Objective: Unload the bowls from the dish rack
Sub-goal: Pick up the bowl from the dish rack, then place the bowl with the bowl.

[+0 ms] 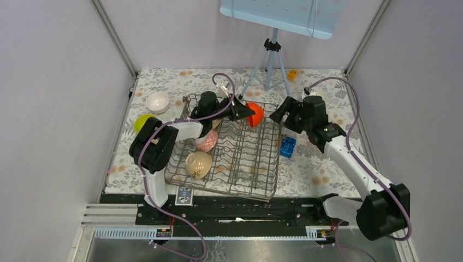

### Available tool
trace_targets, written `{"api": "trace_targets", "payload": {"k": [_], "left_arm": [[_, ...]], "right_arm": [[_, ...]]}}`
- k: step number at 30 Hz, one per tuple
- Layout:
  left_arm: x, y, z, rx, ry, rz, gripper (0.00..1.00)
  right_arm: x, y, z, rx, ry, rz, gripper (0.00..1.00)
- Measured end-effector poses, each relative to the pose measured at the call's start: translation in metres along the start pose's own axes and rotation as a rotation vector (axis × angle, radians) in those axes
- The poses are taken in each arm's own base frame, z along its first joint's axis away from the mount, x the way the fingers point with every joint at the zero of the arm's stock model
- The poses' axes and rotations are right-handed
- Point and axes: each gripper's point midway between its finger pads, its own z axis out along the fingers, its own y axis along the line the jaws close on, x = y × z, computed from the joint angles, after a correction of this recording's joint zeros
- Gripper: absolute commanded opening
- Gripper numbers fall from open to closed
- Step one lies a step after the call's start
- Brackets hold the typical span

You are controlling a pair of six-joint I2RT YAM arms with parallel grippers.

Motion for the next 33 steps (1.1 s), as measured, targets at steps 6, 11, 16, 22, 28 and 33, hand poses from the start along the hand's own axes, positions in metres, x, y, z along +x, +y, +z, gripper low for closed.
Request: {"api": "trace_targets", "payload": {"k": [6, 11, 16, 22, 28, 33], "left_arm": [[0.001, -0.032, -0.012, 0.093, 0.0, 0.017, 0.0], [0.004, -0.068, -0.029, 0.172, 0.012, 0.035, 0.0], [0.005, -0.125, -0.063, 0.22, 0.013, 0.181, 0.0], [0.012, -0.194, -0.117, 0.143, -0.059, 0.56, 0.0], [0.097, -0.238, -0.151, 0.132, 0.019, 0.93, 0.0], [0.143, -0.199, -0.163, -0.029, 0.182, 1.126, 0.0]], "right_arm": [[0.012, 0.002, -0.028, -0.049, 0.005, -0.035, 0.86], [0.01, 0.019, -0.059, -0.127, -0.007, -0.077, 0.88], [-0.006, 0.042, -0.102, -0.189, -0.058, -0.132, 0.89], [-0.04, 0.081, -0.16, -0.267, -0.162, -0.208, 0.87], [-0.039, 0.101, -0.174, -0.317, -0.105, -0.231, 0.84], [-0.029, 0.122, -0.158, -0.298, 0.027, -0.292, 0.84]]}}
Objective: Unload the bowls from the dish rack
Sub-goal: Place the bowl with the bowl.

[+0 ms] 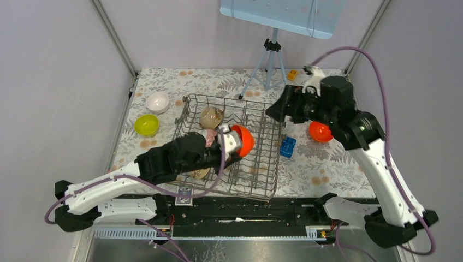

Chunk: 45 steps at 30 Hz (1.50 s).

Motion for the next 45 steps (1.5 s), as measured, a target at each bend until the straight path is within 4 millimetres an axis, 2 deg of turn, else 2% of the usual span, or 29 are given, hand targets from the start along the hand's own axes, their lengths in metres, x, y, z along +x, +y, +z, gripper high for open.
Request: {"api": "trace_targets", "payload": {"k": [3, 8, 12, 15, 20, 25, 30, 45], "left_arm": [[0.041, -0.002, -0.003, -0.062, 0.168, 0.129, 0.0], [0.084, -0.009, -0.014, -0.101, 0.369, 0.372, 0.0], [0.101, -0.004, -0.021, -0.121, 0.463, 0.526, 0.0], [0.112, -0.003, -0.027, -0.104, 0.512, 0.624, 0.0], [0.133, -0.011, -0.032, -0.017, 0.611, 0.787, 0.0], [0.139, -0.018, -0.037, 0.064, 0.641, 0.897, 0.0], [0.143, -0.022, -0.039, 0.112, 0.663, 0.965, 0.0], [0.15, -0.033, -0.036, 0.162, 0.675, 1.006, 0.0]], "right_arm": [[0.008, 0.02, 0.019, -0.001, 0.095, -0.068, 0.83], [0.036, 0.052, 0.035, -0.009, 0.226, -0.218, 0.77], [0.068, 0.051, 0.038, 0.031, 0.33, -0.307, 0.69], [0.084, 0.049, 0.039, 0.06, 0.375, -0.358, 0.67], [0.113, 0.059, 0.04, 0.066, 0.46, -0.453, 0.63], [0.135, 0.067, 0.048, 0.068, 0.519, -0.53, 0.61], [0.149, 0.067, 0.052, 0.08, 0.557, -0.58, 0.57], [0.183, 0.048, 0.056, 0.117, 0.652, -0.646, 0.48]]}}
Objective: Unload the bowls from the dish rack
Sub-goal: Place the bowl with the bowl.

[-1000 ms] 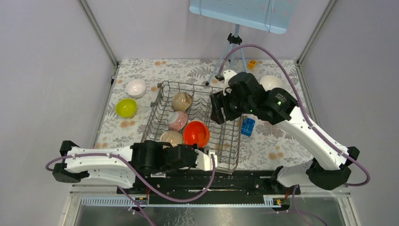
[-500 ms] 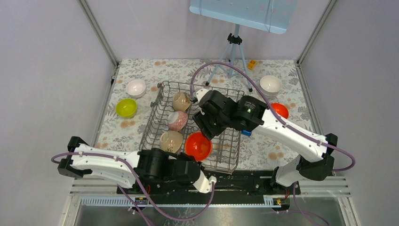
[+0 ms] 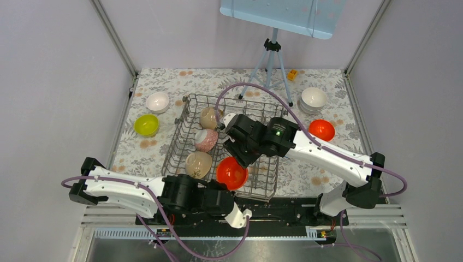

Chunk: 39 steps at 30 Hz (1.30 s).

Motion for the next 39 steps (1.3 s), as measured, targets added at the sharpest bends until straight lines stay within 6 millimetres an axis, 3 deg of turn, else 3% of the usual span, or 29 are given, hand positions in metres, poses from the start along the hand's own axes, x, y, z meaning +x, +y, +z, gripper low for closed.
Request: {"api": "trace_targets", "payload": {"k": [12, 21, 24, 25, 28, 31, 32, 39], "left_arm": [[-0.002, -0.003, 0.0, 0.011, -0.009, -0.004, 0.0], [-0.002, -0.007, -0.001, 0.017, -0.008, -0.035, 0.0], [-0.005, -0.005, 0.0, 0.003, -0.015, -0.068, 0.0], [-0.005, -0.004, 0.0, -0.001, -0.016, -0.076, 0.06], [-0.005, -0.003, -0.001, -0.014, -0.014, -0.1, 0.44], [-0.005, 0.004, -0.003, -0.057, -0.023, -0.144, 0.74], [-0.005, 0.007, -0.005, -0.074, -0.027, -0.165, 0.95], [-0.005, 0.027, -0.017, -0.191, -0.067, -0.285, 0.99]], "right_arm": [[0.015, 0.009, 0.013, -0.009, 0.057, -0.028, 0.34], [0.015, 0.009, 0.021, 0.004, 0.048, -0.007, 0.0], [0.014, 0.005, 0.025, 0.032, 0.037, 0.007, 0.0], [0.014, 0.005, 0.026, 0.035, 0.035, 0.009, 0.0], [0.014, 0.004, 0.027, 0.04, 0.031, 0.016, 0.0], [0.014, 0.004, 0.027, 0.041, 0.024, 0.033, 0.0], [0.014, 0.005, 0.026, 0.04, 0.018, 0.039, 0.0], [0.006, -0.006, 0.007, 0.075, -0.083, 0.096, 0.0]]}}
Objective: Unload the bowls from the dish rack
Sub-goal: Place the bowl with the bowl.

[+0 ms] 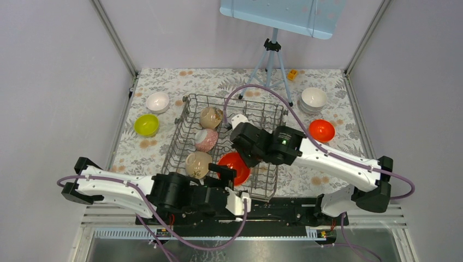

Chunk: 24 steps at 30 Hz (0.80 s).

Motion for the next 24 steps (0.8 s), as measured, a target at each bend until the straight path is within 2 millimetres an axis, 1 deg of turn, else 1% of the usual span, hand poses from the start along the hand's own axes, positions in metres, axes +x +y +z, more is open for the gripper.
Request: {"api": "trace_targets", "payload": {"k": [2, 4, 7, 9, 11, 13, 16, 17, 18, 19, 22, 24], "left_arm": [[-0.001, 0.006, -0.004, -0.031, -0.013, -0.044, 0.99], [-0.001, 0.011, -0.008, -0.058, -0.03, -0.108, 0.99], [-0.007, 0.018, -0.016, -0.091, -0.086, -0.247, 0.99], [-0.016, 0.023, -0.022, -0.111, -0.148, -0.367, 0.99], [-0.027, 0.032, -0.029, -0.141, -0.224, -0.516, 0.99], [-0.032, 0.044, -0.033, -0.191, -0.279, -0.674, 0.99], [-0.034, 0.065, -0.033, -0.278, -0.332, -0.932, 0.99], [-0.032, 0.074, -0.029, -0.307, -0.341, -1.034, 0.99], [-0.025, 0.088, -0.023, -0.354, -0.342, -1.173, 0.99], [-0.02, 0.093, -0.02, -0.378, -0.335, -1.229, 0.99], [0.012, 0.122, 0.005, -0.479, -0.252, -1.531, 0.99], [0.027, 0.136, 0.024, -0.527, -0.196, -1.692, 0.99]], "right_arm": [[0.0, -0.009, -0.004, 0.025, -0.029, 0.021, 0.0], [0.004, -0.022, -0.006, 0.056, -0.045, 0.051, 0.0], [0.01, -0.052, -0.006, 0.116, -0.07, 0.129, 0.0], [0.014, -0.075, -0.006, 0.164, -0.094, 0.192, 0.0], [0.017, -0.092, -0.009, 0.202, -0.121, 0.242, 0.0], [0.019, -0.102, -0.012, 0.222, -0.154, 0.284, 0.0], [0.02, -0.106, -0.015, 0.223, -0.188, 0.324, 0.0], [0.02, -0.106, -0.014, 0.22, -0.198, 0.34, 0.0], [0.021, -0.106, -0.012, 0.219, -0.201, 0.35, 0.0], [0.022, -0.106, -0.01, 0.218, -0.202, 0.361, 0.0], [0.026, -0.105, -0.001, 0.218, -0.2, 0.396, 0.0], [0.028, -0.104, 0.004, 0.217, -0.199, 0.419, 0.0]]}}
